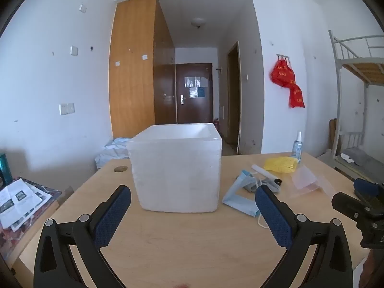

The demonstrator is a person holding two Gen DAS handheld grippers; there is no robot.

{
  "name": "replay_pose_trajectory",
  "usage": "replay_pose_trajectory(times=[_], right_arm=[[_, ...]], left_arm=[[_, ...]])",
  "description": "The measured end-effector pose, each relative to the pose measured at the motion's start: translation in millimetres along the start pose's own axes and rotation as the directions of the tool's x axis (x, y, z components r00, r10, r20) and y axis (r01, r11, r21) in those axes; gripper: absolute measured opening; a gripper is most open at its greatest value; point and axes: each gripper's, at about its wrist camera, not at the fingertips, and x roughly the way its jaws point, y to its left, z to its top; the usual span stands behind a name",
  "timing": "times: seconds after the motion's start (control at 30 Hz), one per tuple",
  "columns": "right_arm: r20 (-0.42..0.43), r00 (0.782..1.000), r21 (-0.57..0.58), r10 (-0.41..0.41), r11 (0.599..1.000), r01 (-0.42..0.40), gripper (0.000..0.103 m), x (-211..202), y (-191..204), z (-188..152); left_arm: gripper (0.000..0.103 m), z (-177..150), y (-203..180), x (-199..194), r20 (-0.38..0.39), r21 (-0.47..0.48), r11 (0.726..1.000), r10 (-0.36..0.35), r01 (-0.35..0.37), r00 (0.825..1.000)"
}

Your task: Organize soft objects

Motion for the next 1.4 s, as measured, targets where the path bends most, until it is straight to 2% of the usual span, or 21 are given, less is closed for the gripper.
replay_pose_trajectory(times=[0.2, 0.23, 0.33, 0.57, 1.4], right_arm=[[0.004, 1.0, 0.016, 0.001, 1.0, -0.001, 0.103, -0.9, -0.3, 0.4], [0.005, 1.0, 0.019, 0.002, 1.0, -0.002, 0.103, -1.1, -0.5, 0.4], [0.008, 1.0, 0.015, -0.001, 1.0, 0.001, 0.103, -1.1, 0.1, -0.8], [0.009, 1.0, 0.013, -0.001, 1.0, 0.001, 0.103, 0.7, 2.6, -0.8], [0.005, 1.0, 0.018, -0.001, 1.0, 0.001, 0.103, -6.5, -1.8, 2.3]], left_arm=[[0.103, 0.6, 1.6, 6.6, -0.025, -0.018, 1.0, -0.021, 0.021, 0.999], [0.103, 0.6, 9.3, 0.4, 0.014, -0.033, 0.999, -0.017, 0.018, 1.0], [0.103, -0.2, 15.2, -0.2, 0.012, -0.034, 0.999, -0.011, 0.012, 1.0], [0.103, 0.7, 5.4, -0.8, 0.007, -0.02, 1.0, 0.011, -0.011, 1.0], [0.103, -0.7, 5.8, 0.2, 0.002, -0.015, 1.0, 0.006, -0.006, 1.0]])
